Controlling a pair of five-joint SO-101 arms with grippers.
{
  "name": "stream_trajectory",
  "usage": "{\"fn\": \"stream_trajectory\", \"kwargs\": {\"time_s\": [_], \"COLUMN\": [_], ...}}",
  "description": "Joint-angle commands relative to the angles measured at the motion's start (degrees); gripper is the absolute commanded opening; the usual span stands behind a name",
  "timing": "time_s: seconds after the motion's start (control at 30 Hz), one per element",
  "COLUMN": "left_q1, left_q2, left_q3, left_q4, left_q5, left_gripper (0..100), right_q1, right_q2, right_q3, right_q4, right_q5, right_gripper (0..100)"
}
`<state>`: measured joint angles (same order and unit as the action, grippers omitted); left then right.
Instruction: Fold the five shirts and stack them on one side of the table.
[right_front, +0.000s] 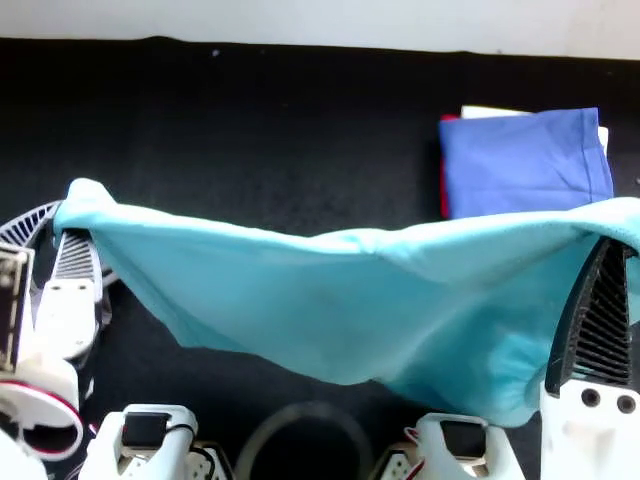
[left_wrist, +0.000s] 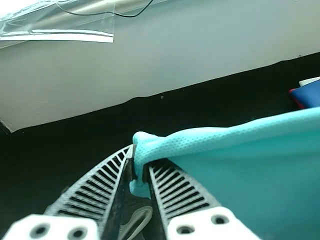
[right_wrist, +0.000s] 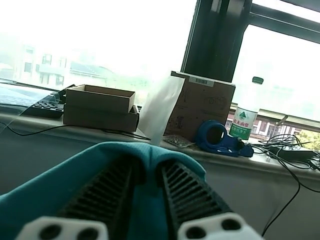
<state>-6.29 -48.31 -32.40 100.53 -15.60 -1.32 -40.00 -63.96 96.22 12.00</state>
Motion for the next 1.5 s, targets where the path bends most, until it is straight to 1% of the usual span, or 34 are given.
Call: {"fn": "stream_trajectory", "kwargs": {"time_s": [0.0, 0.2, 0.33, 0.4, 0.5, 0.57, 0.7, 0.87, 0.97, 1.2, 1.33, 1.47], "left_q1": [-0.31, -0.4, -0.4, -0.4, -0.4, -0.31, -0.31, -0.31, -0.57, -6.99, -6.9, -6.81], "left_q2": [-3.03, -8.04, -8.31, -7.87, -6.9, -6.2, -4.79, -0.57, 4.18, 20.79, 32.66, 43.38], "left_q3": [0.13, 0.22, 1.01, 4.62, 13.14, 18.86, 28.62, 34.77, 34.51, 26.15, 19.47, 11.3], "left_q4": [0.26, 0.35, 0.35, 0.18, -0.35, -2.46, -10.2, -18.99, -22.42, -30.15, -32.35, -32.09], "left_q5": [0.18, 0.18, 0.18, 0.18, 0.09, 0.09, 0.09, 0.0, -0.18, -0.26, -0.26, -0.26], "left_gripper": [1, 1, 1, 1, 1, 1, 1, 1, 1, 1, 1, 1], "right_q1": [0.04, 0.04, 0.04, 0.04, -0.22, -0.31, -0.4, -0.4, -0.4, -0.92, -1.71, -3.82], "right_q2": [0.04, -1.89, -1.45, 0.4, 4.62, 8.4, 17.19, 30.46, 38.73, 53.76, 58.77, 62.11], "right_q3": [-1.01, -0.48, -0.4, -0.4, -0.4, -0.4, -0.4, -0.57, -0.48, -0.92, -0.92, -0.48], "right_q4": [-1.01, -1.01, -1.1, -1.1, -1.1, -1.1, -1.45, -1.63, -4.18, -12.0, -14.55, -15.16], "right_q5": [0.35, 0.26, 0.44, 0.44, 0.18, 0.18, 0.18, 0.18, 0.18, 0.44, 0.26, 0.26], "right_gripper": [0.6, 0.6, 0.6, 0.6, 0.6, 0.6, 0.6, 0.6, 0.6, 0.6, 0.6, 0.6]}}
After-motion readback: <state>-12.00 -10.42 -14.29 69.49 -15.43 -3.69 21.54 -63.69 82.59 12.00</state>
